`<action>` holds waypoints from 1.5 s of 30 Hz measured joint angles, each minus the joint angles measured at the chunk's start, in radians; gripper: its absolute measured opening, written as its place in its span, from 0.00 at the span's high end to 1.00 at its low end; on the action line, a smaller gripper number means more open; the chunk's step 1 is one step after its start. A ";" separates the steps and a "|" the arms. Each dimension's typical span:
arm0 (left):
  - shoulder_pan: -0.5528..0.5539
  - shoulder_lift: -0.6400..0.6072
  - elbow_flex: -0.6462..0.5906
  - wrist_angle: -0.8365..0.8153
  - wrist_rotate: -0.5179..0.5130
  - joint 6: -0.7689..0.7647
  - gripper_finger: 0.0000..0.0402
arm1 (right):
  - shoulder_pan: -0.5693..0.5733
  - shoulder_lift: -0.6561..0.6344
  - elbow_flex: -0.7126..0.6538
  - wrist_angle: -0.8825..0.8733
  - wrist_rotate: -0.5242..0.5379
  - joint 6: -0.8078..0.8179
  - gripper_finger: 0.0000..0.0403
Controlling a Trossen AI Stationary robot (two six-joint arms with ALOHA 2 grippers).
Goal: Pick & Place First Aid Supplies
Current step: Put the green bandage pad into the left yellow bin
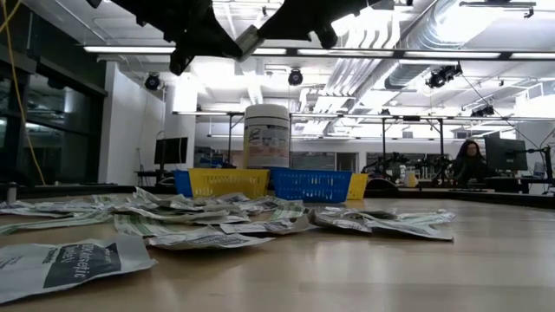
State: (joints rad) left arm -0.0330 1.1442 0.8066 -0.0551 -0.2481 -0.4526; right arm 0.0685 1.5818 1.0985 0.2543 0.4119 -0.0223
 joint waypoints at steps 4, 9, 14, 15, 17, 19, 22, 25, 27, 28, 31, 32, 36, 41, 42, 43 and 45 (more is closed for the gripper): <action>0.000 0.000 0.000 0.000 0.003 0.003 1.00 | 0.000 0.000 0.000 -0.001 0.002 -0.005 0.99; 0.000 0.000 0.000 -0.012 0.003 0.007 1.00 | -0.012 -0.005 0.000 -0.004 -0.028 0.066 0.87; 0.029 0.000 0.000 -0.095 -0.012 0.011 1.00 | -0.032 -0.041 0.000 -0.010 -0.013 0.141 0.70; 0.045 0.000 0.000 -0.121 -0.009 0.012 1.00 | -0.035 -0.054 0.000 -0.020 0.006 0.145 0.67; 0.078 0.000 0.000 -0.175 -0.008 0.033 1.00 | -0.038 -0.078 0.000 -0.030 0.039 0.149 0.61; 0.116 0.000 0.000 -0.231 -0.006 0.073 1.00 | -0.039 -0.106 0.000 -0.048 0.061 0.146 0.57; 0.179 0.007 0.000 -0.290 0.007 0.157 1.00 | -0.041 -0.146 0.000 -0.081 0.081 0.143 0.54; 0.240 0.028 0.000 -0.319 0.027 0.251 1.00 | -0.041 -0.181 0.000 -0.129 0.095 0.145 0.53; 0.274 0.050 0.000 -0.309 0.047 0.320 1.00 | -0.042 -0.204 0.000 -0.171 0.095 0.145 0.53; 0.290 0.063 0.000 -0.304 0.058 0.355 1.00 | -0.042 -0.212 0.000 -0.185 0.095 0.146 0.53; 0.327 0.103 0.000 -0.294 0.077 0.446 1.00 | -0.042 -0.236 0.000 -0.254 0.111 0.171 0.54; 0.337 0.120 0.000 -0.287 0.081 0.474 1.00 | -0.042 -0.243 0.000 -0.273 0.112 0.185 0.54; 0.374 0.167 0.000 -0.268 0.082 0.569 1.00 | -0.042 -0.249 0.000 -0.350 0.113 0.244 0.54; 0.425 0.214 0.000 -0.237 0.081 0.674 1.00 | -0.042 -0.246 0.000 -0.418 0.104 0.320 0.54; 0.435 0.222 0.000 -0.230 0.081 0.698 1.00 | -0.042 -0.246 0.000 -0.424 0.105 0.332 0.54; 0.444 0.231 0.000 -0.228 0.081 0.722 1.00 | -0.042 -0.246 0.000 -0.429 0.104 0.338 0.54; 0.461 0.249 0.000 -0.226 0.080 0.768 1.00 | -0.042 -0.246 0.000 -0.434 0.105 0.338 0.54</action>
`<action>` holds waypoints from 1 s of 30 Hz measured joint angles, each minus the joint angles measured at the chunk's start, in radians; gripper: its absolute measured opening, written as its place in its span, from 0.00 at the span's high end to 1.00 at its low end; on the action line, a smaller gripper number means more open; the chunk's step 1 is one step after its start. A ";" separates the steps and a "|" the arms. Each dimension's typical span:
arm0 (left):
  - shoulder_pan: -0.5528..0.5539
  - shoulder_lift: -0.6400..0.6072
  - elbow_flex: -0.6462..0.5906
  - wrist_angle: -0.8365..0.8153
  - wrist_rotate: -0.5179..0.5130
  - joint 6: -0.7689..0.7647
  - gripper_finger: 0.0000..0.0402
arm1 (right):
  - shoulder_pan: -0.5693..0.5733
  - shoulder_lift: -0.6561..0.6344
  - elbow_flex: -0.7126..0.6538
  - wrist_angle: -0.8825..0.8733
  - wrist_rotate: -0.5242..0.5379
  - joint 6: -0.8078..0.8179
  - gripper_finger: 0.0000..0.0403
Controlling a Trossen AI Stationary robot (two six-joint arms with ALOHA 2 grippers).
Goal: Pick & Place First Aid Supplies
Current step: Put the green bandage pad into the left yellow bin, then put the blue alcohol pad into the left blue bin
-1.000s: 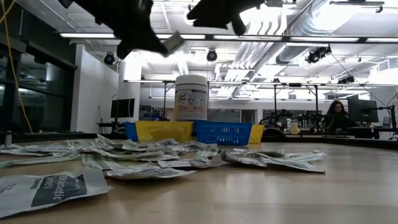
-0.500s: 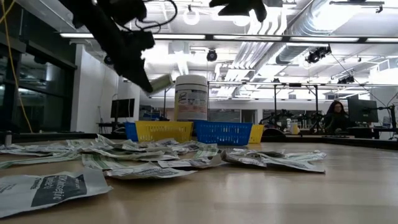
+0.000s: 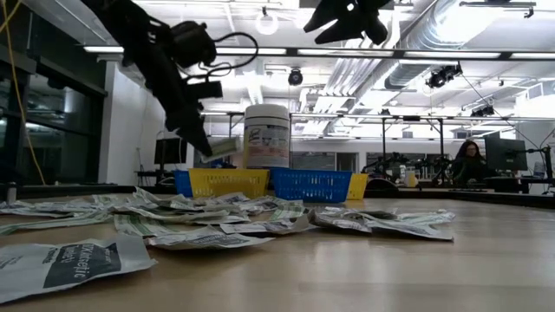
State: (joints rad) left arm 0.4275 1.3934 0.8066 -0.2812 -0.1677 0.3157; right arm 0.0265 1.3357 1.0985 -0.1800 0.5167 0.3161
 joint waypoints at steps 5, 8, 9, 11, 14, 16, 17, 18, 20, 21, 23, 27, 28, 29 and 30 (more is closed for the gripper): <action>0.021 0.038 0.000 0.005 -0.002 0.090 1.00 | 0.000 0.000 0.000 -0.017 -0.003 0.041 0.54; 0.018 0.050 0.000 0.021 0.001 0.144 0.97 | 0.000 0.001 0.000 -0.029 -0.003 0.054 0.54; 0.017 0.051 0.000 0.036 0.001 0.159 0.96 | 0.000 0.001 0.000 -0.029 -0.006 0.054 0.54; 0.017 0.053 0.000 0.066 0.002 0.182 0.93 | 0.000 0.001 0.000 -0.030 -0.014 0.065 0.54; 0.017 0.054 0.000 0.108 0.001 0.189 0.88 | 0.000 0.001 0.000 -0.041 -0.013 0.087 0.54; 0.018 0.053 0.000 0.114 0.001 0.197 0.83 | 0.000 0.001 0.000 -0.047 -0.015 0.090 0.54; 0.018 0.054 0.000 0.110 0.001 0.200 0.81 | 0.000 0.001 0.000 -0.053 -0.018 0.102 0.54; 0.018 0.054 0.000 0.106 0.001 0.199 0.80 | 0.000 0.001 0.000 -0.068 -0.023 0.121 0.54; 0.017 0.051 0.000 0.092 0.001 0.177 0.77 | 0.000 0.001 0.000 -0.116 -0.042 0.163 0.54; 0.017 0.045 0.000 0.078 0.002 0.154 0.76 | 0.000 0.001 0.000 -0.151 -0.059 0.184 0.54; 0.017 0.025 0.000 0.070 0.013 0.101 0.74 | 0.000 0.002 0.000 -0.225 -0.108 0.234 0.54; 0.017 -0.037 0.000 0.038 0.089 0.004 0.74 | 0.010 0.009 0.000 -0.338 -0.222 0.289 0.55; 0.016 -0.056 0.000 0.036 0.108 -0.018 0.74 | 0.017 0.009 0.000 -0.358 -0.240 0.290 0.55; 0.016 -0.077 0.000 0.025 0.125 -0.040 0.74 | 0.027 0.008 0.000 -0.373 -0.252 0.290 0.55; 0.016 -0.097 0.000 0.017 0.139 -0.058 0.74 | 0.037 0.008 0.000 -0.392 -0.258 0.290 0.56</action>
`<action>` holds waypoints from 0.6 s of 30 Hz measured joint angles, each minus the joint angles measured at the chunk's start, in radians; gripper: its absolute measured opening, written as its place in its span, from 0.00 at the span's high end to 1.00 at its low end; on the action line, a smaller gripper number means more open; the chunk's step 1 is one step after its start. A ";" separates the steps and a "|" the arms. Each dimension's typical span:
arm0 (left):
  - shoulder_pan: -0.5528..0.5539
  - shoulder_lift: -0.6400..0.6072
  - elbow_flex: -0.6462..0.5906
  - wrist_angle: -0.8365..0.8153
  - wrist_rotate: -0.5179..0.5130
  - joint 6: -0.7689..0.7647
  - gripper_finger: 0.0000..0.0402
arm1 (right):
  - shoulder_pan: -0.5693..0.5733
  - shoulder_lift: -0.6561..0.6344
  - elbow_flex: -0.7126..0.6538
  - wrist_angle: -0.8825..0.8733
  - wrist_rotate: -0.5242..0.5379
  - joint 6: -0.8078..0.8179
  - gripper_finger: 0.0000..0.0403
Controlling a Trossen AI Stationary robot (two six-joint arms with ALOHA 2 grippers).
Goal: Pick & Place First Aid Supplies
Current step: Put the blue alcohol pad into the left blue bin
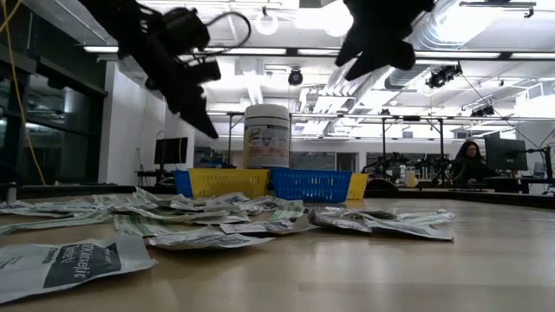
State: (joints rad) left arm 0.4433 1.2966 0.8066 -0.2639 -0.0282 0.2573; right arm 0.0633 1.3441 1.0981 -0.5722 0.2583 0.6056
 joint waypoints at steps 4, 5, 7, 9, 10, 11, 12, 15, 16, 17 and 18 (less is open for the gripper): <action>0.000 -0.072 0.000 -0.010 0.068 -0.070 0.74 | 0.039 0.007 0.000 -0.089 -0.017 0.036 0.57; 0.000 -0.087 0.000 -0.008 0.090 -0.085 0.74 | 0.048 0.012 0.000 -0.108 -0.022 0.055 0.57; -0.001 -0.113 0.000 -0.015 0.135 -0.113 0.74 | 0.070 0.033 0.000 -0.126 -0.031 0.092 0.58; -0.013 -0.132 0.000 -0.017 0.158 -0.139 0.74 | 0.092 0.062 0.000 -0.114 -0.035 0.113 0.58; -0.022 -0.138 0.000 -0.020 0.162 -0.145 0.74 | 0.104 0.078 0.000 -0.109 -0.043 0.125 0.58; -0.033 -0.143 0.000 -0.025 0.165 -0.150 0.74 | 0.114 0.096 0.000 -0.104 -0.056 0.137 0.58; -0.048 -0.147 0.000 -0.030 0.166 -0.150 0.74 | 0.123 0.116 0.000 -0.099 -0.069 0.150 0.58; -0.095 -0.150 0.000 -0.032 0.169 -0.160 0.74 | 0.147 0.179 0.000 -0.082 -0.085 0.189 0.58; -0.112 -0.150 0.000 -0.035 0.169 -0.164 0.74 | 0.152 0.198 0.000 -0.075 -0.084 0.200 0.58; -0.128 -0.150 0.000 -0.037 0.169 -0.168 0.74 | 0.158 0.215 0.000 -0.059 -0.084 0.203 0.58; -0.146 -0.150 0.000 -0.038 0.169 -0.175 0.74 | 0.162 0.232 0.000 -0.038 -0.086 0.202 0.58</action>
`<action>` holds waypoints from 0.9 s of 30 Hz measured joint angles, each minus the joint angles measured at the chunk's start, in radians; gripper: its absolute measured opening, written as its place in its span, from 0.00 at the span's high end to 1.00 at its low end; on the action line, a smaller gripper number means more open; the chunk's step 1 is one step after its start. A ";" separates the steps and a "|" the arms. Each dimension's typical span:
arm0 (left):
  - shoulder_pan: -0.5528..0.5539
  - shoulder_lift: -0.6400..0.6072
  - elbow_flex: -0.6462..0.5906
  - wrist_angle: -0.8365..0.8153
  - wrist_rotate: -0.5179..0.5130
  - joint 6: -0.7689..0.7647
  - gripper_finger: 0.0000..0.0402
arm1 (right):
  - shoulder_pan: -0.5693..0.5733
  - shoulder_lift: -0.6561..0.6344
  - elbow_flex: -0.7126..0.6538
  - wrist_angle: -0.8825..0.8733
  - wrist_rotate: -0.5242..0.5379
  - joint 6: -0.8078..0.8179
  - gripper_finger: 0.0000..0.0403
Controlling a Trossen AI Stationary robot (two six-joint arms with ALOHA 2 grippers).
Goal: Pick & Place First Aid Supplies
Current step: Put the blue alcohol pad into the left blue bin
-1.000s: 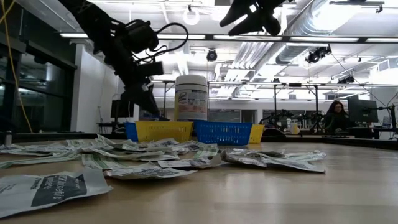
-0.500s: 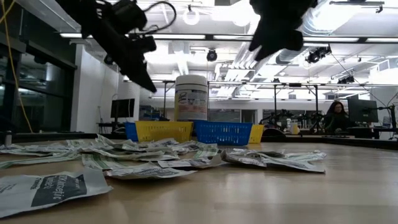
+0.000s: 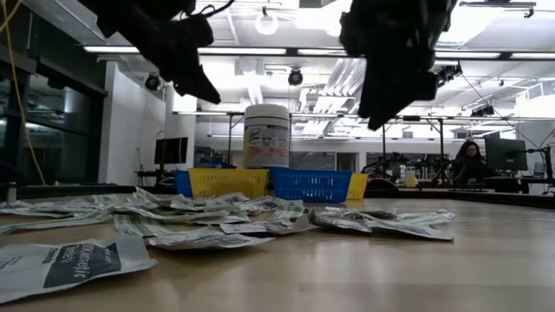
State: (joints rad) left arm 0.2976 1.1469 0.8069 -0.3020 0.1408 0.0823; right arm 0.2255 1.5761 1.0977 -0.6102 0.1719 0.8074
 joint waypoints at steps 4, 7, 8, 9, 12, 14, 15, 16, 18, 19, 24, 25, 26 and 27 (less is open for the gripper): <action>-0.058 0.000 0.000 -0.020 -0.004 -0.023 0.74 | 0.015 0.077 0.000 0.052 -0.011 -0.049 0.58; -0.092 0.000 0.000 -0.039 -0.025 -0.043 0.74 | 0.020 0.130 0.000 0.053 -0.017 -0.061 0.58; -0.100 0.000 0.000 -0.054 -0.028 -0.046 0.74 | 0.020 0.146 0.000 0.052 -0.018 -0.062 0.58; -0.109 0.000 0.000 -0.067 -0.028 -0.053 0.74 | 0.020 0.162 0.000 0.052 -0.018 -0.064 0.58; -0.132 0.000 0.000 -0.105 -0.032 -0.069 0.74 | 0.019 0.200 0.000 0.056 -0.016 -0.071 0.58; -0.149 0.000 0.000 -0.134 -0.049 -0.076 0.74 | 0.020 0.223 0.000 0.055 -0.011 -0.083 0.58; -0.156 0.000 0.000 -0.143 -0.064 -0.081 0.74 | 0.020 0.232 0.000 0.056 -0.007 -0.090 0.58; -0.162 0.000 0.000 -0.153 -0.077 -0.086 0.74 | 0.020 0.238 0.000 0.058 -0.003 -0.095 0.58; -0.171 0.000 0.000 -0.171 -0.093 -0.088 0.74 | 0.020 0.249 0.000 0.060 0.000 -0.109 0.58; -0.176 0.000 0.000 -0.178 -0.095 -0.088 0.74 | 0.020 0.253 0.000 0.062 0.002 -0.113 0.59; -0.195 0.000 0.000 -0.178 -0.100 -0.096 0.74 | 0.013 0.259 0.000 0.063 0.043 -0.132 0.61; -0.195 0.000 0.000 -0.177 -0.103 -0.096 0.74 | 0.010 0.259 0.000 0.063 0.054 -0.135 0.62; -0.195 0.000 0.000 -0.176 -0.104 -0.096 0.74 | 0.006 0.259 0.000 0.062 0.058 -0.136 0.62; -0.195 0.000 0.000 -0.177 -0.104 -0.096 0.74 | 0.002 0.259 0.000 0.062 0.058 -0.138 0.62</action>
State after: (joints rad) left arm 0.1028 1.1473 0.8066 -0.4789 0.0366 -0.0135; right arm 0.2279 1.8347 1.0977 -0.5478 0.2304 0.6694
